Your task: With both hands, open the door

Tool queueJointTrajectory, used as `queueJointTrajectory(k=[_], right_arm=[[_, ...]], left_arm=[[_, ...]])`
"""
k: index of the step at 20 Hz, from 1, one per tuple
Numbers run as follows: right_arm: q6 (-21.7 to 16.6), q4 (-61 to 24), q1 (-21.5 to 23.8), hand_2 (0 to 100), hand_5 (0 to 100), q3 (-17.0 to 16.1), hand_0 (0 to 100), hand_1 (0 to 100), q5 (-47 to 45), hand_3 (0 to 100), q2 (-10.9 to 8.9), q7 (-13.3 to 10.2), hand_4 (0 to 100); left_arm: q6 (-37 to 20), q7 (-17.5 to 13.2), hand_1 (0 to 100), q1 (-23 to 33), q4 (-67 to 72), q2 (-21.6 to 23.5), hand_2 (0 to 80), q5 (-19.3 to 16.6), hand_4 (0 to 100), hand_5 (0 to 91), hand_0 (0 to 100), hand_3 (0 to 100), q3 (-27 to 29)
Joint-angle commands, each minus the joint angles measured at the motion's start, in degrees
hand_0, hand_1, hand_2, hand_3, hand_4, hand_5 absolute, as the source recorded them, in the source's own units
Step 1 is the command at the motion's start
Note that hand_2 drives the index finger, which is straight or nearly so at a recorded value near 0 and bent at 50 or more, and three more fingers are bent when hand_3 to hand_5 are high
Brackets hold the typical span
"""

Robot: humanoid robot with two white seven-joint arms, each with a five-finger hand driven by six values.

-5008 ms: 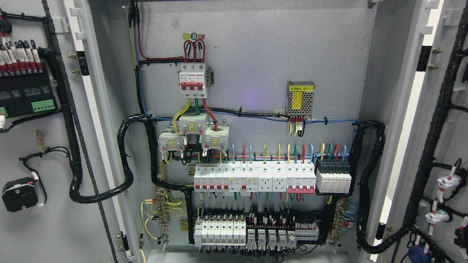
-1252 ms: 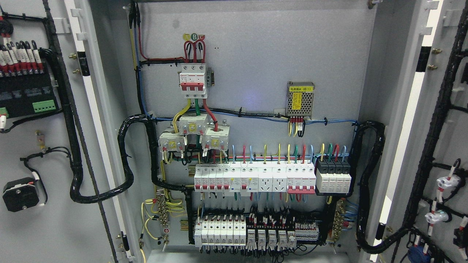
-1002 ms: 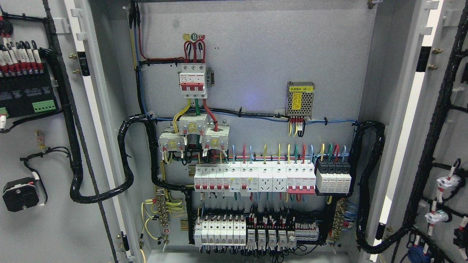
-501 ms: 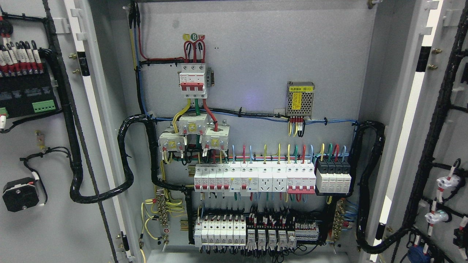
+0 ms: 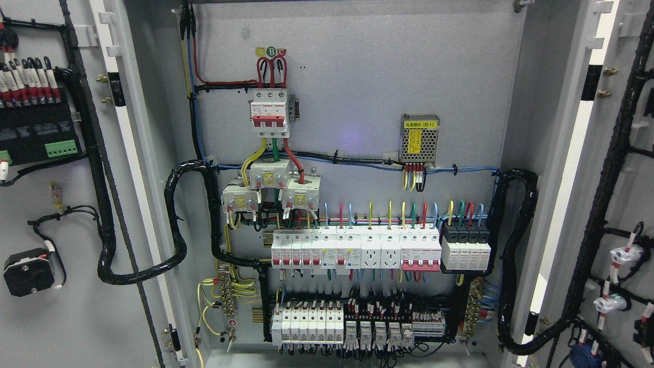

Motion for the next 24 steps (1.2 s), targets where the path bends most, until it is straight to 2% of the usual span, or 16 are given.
queueJointTrajectory(k=[1, 21, 24], right_arm=[[-0.23, -0.46, 0.01, 0, 0, 0.03, 38, 0, 0.02, 0, -0.67, 0.10, 0], [0.12, -0.64, -0.08, 0, 0, 0.03, 38, 0, 0.02, 0, -0.58, 0.10, 0], [0.12, -0.55, -0.08, 0, 0, 0.12, 38, 0, 0.02, 0, -0.05, 0.10, 0]], left_arm=[[-0.10, -0.66, 0, 0.03, 0.89, -0.52, 0.0, -0.06, 0, 0.0, 0, 0, 0.00], [-0.19, -0.75, 0, 0.12, 0.01, -0.61, 0.0, -0.06, 0, 0.0, 0, 0, -0.17], [-0.19, -0.75, 0, 0.12, 0.01, -0.61, 0.0, -0.06, 0, 0.0, 0, 0, -0.17]])
